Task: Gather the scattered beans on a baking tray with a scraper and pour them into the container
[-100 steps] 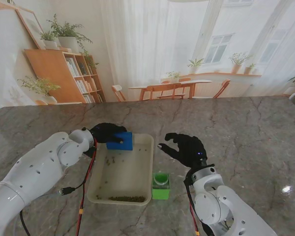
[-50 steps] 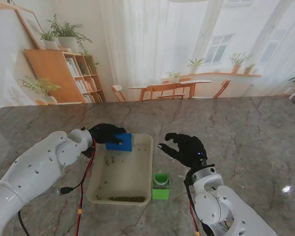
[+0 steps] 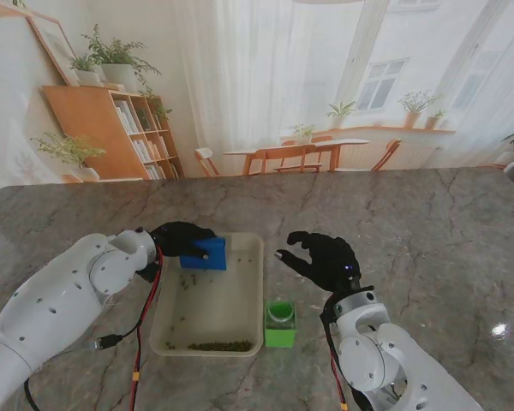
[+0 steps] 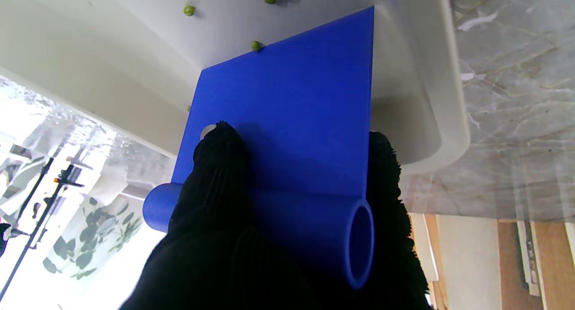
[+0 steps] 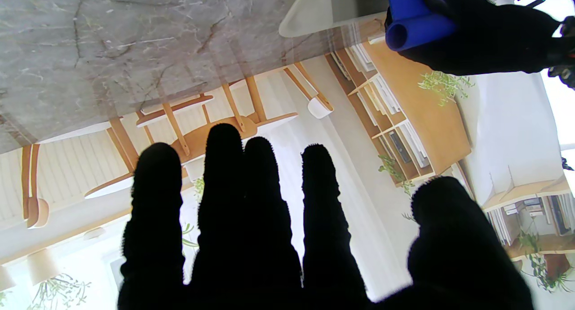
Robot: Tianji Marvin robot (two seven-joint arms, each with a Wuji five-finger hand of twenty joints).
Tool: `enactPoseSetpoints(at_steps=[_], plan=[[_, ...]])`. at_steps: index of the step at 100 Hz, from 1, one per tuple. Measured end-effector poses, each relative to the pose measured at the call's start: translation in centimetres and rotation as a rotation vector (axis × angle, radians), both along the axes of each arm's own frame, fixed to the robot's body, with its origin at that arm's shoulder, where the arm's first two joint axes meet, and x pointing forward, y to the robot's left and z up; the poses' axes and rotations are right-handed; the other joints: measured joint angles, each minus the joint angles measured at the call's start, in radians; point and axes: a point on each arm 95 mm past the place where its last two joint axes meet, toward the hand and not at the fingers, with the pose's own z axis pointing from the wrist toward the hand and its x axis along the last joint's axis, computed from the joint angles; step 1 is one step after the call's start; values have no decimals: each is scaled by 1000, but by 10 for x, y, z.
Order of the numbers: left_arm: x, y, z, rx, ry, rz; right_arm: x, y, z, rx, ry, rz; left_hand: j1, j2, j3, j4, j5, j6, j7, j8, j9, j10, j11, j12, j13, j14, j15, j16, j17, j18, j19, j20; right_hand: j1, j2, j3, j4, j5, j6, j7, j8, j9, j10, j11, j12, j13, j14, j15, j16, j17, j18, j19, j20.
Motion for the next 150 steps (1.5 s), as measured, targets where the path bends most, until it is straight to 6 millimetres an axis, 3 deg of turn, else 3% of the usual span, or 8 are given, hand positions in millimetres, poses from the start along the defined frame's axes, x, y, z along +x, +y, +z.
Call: enactPoseSetpoints(at_steps=[54, 150], plan=[[-17, 2, -5, -54, 32, 61, 0, 0, 0, 4, -7, -1, 0, -1, 0, -1, 0, 1, 0, -1, 10, 0, -2, 0, 12, -3, 1, 2, 14, -1, 7, 0, 0, 0, 0, 0, 0, 0, 0, 0, 0, 0, 0, 0, 0, 0, 0, 0, 0, 0, 0, 0], [-74, -6, -17, -134, 110, 99, -1, -1, -1, 8, -15, -4, -16, -16, -18, -4, 2, 30, -2, 0, 20, 19, -3, 0, 25, 1, 16, 2, 14, -1, 20, 0, 0, 0, 0, 0, 0, 0, 0, 0, 11, 0, 0, 0, 0, 0, 0, 0, 0, 0, 0, 0]])
